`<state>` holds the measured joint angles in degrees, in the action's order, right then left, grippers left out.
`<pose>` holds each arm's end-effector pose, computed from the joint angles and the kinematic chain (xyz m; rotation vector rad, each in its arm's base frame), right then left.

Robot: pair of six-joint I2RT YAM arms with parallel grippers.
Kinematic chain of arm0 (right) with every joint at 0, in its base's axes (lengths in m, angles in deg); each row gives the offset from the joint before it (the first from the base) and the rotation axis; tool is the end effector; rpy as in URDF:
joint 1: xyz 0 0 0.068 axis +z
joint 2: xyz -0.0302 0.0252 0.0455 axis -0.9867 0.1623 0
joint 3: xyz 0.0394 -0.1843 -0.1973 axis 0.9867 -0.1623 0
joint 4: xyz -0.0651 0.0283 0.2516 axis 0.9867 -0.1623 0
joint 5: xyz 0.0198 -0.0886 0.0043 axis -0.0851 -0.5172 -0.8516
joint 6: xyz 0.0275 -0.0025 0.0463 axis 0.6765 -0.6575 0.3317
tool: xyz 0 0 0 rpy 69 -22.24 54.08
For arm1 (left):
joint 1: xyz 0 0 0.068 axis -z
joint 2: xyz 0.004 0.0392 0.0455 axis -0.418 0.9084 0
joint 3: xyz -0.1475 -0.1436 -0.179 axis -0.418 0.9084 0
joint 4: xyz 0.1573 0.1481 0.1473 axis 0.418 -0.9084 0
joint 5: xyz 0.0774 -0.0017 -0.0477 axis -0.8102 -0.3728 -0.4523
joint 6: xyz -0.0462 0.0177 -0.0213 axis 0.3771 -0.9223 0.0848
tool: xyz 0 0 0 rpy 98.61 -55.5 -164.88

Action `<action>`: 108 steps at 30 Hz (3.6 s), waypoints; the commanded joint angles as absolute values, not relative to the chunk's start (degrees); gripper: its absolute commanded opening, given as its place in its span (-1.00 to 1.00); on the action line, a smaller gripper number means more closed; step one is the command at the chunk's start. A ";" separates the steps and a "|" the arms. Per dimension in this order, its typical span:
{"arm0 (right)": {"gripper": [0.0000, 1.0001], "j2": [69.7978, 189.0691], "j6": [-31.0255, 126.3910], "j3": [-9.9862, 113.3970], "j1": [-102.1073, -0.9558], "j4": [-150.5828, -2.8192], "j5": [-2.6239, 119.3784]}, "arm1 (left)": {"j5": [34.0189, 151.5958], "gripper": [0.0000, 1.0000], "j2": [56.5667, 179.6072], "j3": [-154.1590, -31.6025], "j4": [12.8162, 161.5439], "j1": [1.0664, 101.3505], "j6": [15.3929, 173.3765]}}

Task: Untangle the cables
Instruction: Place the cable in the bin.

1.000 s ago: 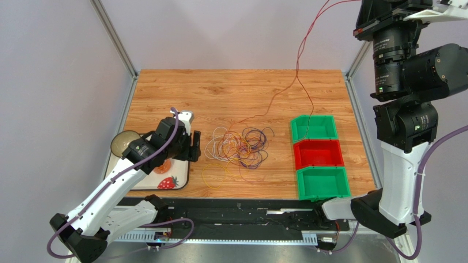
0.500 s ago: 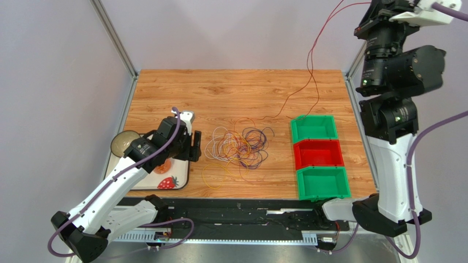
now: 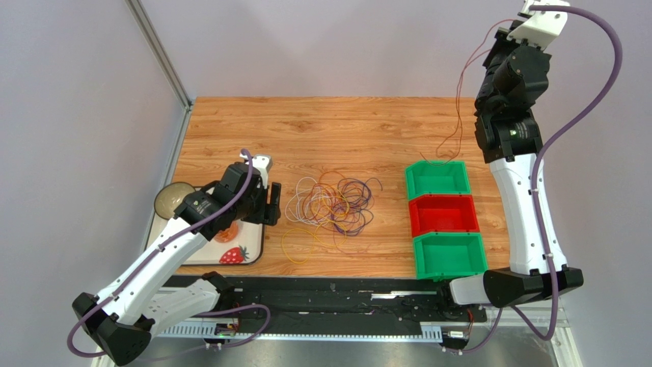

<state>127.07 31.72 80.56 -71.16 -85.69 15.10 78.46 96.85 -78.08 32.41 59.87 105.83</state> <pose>0.2615 0.0228 0.5617 0.3238 1.3136 -0.3947 0.1476 -0.0993 0.3179 0.2114 2.4457 -0.3266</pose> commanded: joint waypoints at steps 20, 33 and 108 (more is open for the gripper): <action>-1.00 129.56 40.16 90.59 -78.28 -83.48 24.37 | 78.48 0.50 97.79 -77.84 33.31 60.04 105.31; -1.00 130.27 42.98 98.15 -78.11 -86.12 28.24 | 78.31 0.50 97.70 -77.84 33.31 59.95 105.39; -1.00 111.28 53.34 51.58 -80.13 -88.41 21.38 | 80.06 0.50 98.58 -77.84 33.75 59.95 104.78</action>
<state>111.62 50.69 53.61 -79.99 -88.79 21.52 79.55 98.75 -78.08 32.50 59.87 105.77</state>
